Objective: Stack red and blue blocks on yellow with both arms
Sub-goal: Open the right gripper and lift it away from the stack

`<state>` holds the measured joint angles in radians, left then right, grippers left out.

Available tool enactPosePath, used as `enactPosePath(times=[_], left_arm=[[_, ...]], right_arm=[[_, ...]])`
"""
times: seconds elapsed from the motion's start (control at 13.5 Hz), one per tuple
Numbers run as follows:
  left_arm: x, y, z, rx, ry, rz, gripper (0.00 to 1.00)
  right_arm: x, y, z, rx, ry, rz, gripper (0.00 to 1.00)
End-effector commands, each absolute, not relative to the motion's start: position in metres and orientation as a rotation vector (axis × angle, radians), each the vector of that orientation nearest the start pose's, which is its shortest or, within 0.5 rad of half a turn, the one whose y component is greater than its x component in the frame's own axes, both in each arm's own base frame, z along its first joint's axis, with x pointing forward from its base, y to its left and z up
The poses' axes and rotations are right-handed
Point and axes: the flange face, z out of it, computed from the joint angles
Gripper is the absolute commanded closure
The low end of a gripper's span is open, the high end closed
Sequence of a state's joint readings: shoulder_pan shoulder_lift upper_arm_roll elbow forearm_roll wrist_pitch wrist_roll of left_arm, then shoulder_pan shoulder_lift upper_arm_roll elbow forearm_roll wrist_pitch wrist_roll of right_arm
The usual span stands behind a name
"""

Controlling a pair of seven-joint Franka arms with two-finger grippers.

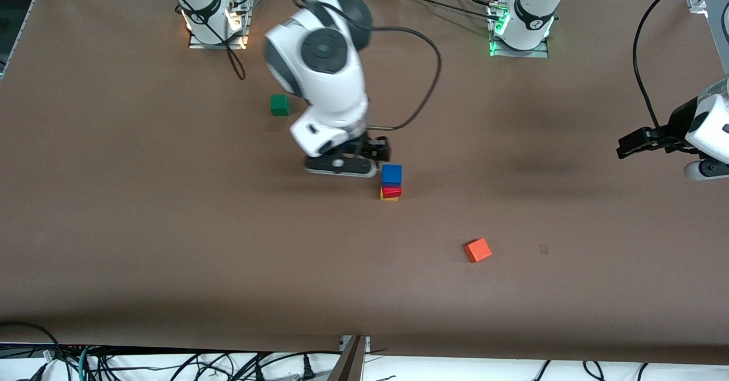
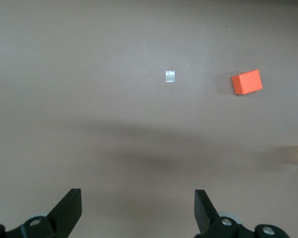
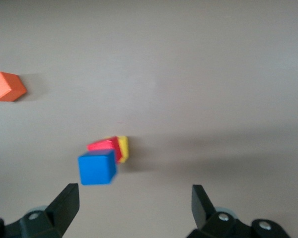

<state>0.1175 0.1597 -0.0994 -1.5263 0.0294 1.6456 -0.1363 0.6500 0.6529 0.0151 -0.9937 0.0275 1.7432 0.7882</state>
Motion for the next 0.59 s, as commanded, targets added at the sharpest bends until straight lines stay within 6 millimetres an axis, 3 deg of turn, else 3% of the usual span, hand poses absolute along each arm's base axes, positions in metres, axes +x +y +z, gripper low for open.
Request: enactPosePath(times=[0.0, 0.22, 0.37, 0.52], left_arm=[[0.613, 0.021, 0.564, -3.141, -0.243, 0.045, 0.0], [0.613, 0.019, 0.567, -3.142, -0.243, 0.038, 0.0], [0.614, 0.017, 0.572, -3.143, -0.238, 0.026, 0.0], [0.614, 0.017, 0.572, -3.143, -0.238, 0.024, 0.0]], right_arm=[[0.591, 0.38, 0.532, -3.019, 0.088, 0.118, 0.0], [0.589, 0.272, 0.568, -3.009, 0.016, 0.243, 0.0], [0.572, 0.208, 0.586, -3.002, -0.045, 0.246, 0.0], [0.544, 0.168, 0.591, -3.024, -0.031, 0.216, 0.0]])
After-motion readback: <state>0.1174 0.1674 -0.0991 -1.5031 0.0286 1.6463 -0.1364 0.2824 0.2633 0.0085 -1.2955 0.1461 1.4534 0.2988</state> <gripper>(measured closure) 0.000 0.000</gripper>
